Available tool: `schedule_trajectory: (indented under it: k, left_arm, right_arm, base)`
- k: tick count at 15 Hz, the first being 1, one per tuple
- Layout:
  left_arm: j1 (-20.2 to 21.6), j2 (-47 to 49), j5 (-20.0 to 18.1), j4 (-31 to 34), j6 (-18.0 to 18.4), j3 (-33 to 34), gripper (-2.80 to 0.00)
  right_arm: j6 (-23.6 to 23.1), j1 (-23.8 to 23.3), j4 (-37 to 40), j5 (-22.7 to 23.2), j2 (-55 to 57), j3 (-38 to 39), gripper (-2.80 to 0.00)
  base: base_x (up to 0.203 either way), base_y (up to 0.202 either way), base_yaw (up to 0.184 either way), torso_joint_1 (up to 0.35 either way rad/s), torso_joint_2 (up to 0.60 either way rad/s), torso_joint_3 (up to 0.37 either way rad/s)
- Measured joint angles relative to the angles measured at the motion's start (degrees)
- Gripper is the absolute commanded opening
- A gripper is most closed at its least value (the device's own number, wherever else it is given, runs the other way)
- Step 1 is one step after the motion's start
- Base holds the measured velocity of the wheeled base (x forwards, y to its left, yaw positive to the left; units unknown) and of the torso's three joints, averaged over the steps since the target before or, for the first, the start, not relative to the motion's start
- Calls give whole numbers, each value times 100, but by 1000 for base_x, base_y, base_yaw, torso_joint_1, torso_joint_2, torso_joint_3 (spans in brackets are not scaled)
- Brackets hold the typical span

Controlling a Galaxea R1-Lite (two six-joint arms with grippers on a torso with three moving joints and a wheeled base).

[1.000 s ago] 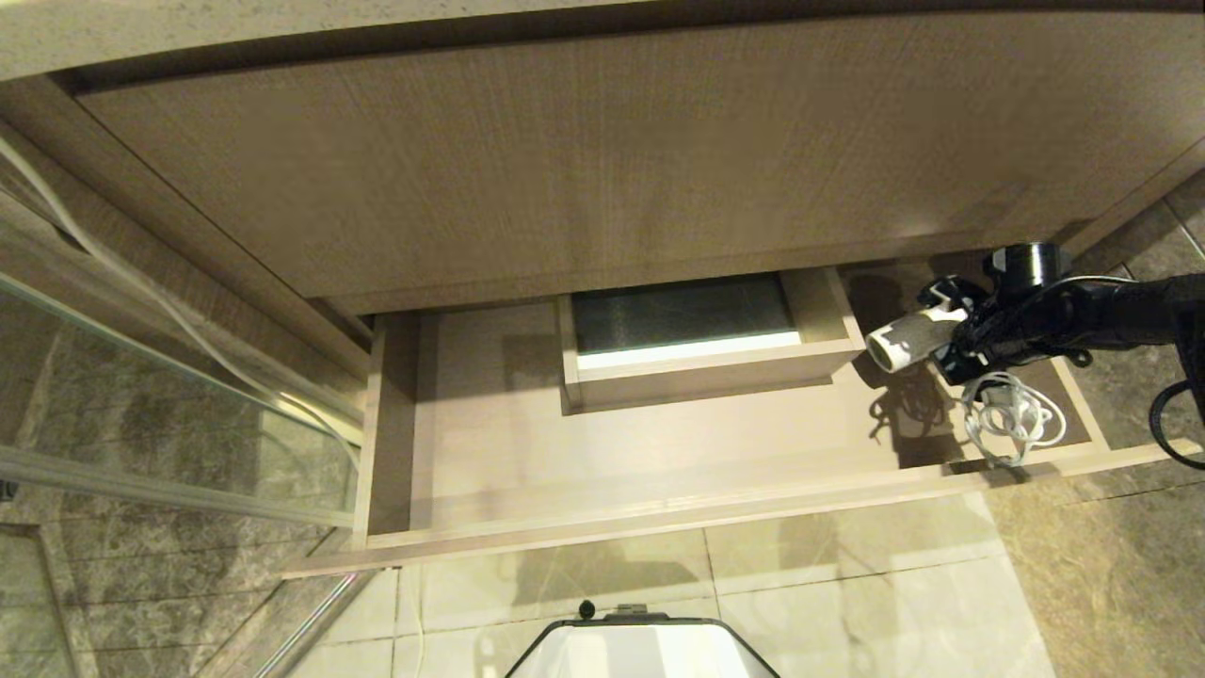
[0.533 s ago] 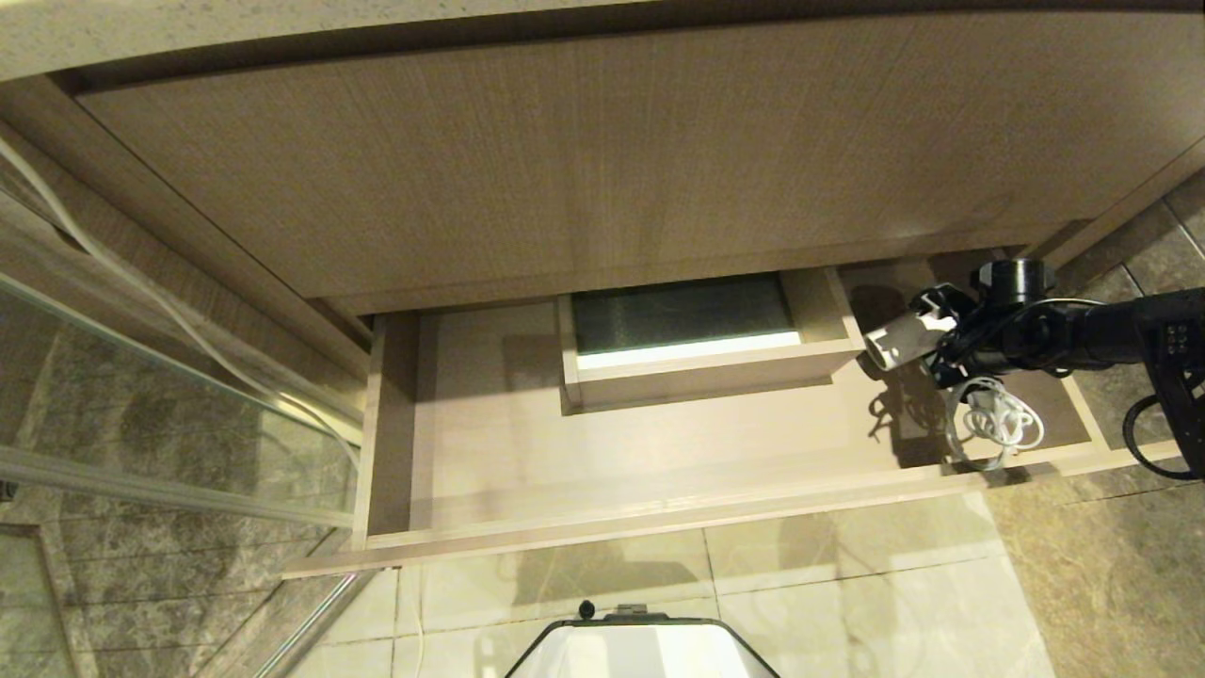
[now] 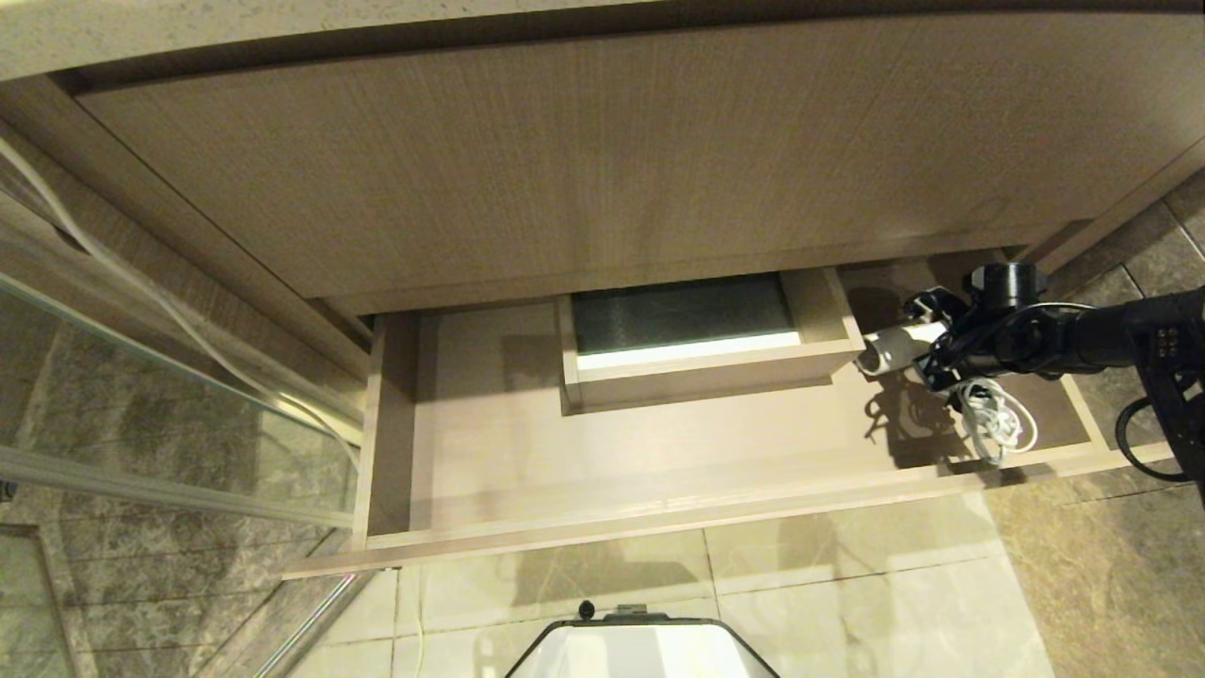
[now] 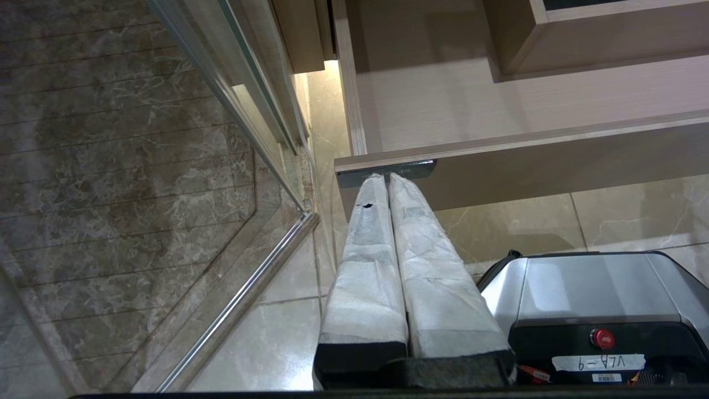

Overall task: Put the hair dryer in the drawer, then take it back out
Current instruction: Put it into the drawer

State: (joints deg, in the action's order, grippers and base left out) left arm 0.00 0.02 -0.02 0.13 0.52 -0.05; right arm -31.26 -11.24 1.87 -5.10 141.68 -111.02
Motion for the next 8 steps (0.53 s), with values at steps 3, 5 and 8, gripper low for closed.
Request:
schedule_trajectory:
  k: [3, 5, 8]
  left_arm:
    - [0, 0, 2, -2, 0, 0, -280]
    - [0, 0, 2, -3, 0, 0, -280]
    - [0, 0, 2, -2, 0, 0, -280]
  right_arm:
    - [-19, 17, 116, 27, -181, 62, 0]
    - [-132, 13, 237, 41, -408, 88, 0]
    - [-328, 16, 439, 48, -1011, 307, -120]
  base:
    - [0, 0, 0, 0, 0, 0]
    - [0, 0, 0, 0, 0, 0]
    - [0, 0, 0, 0, 0, 0]
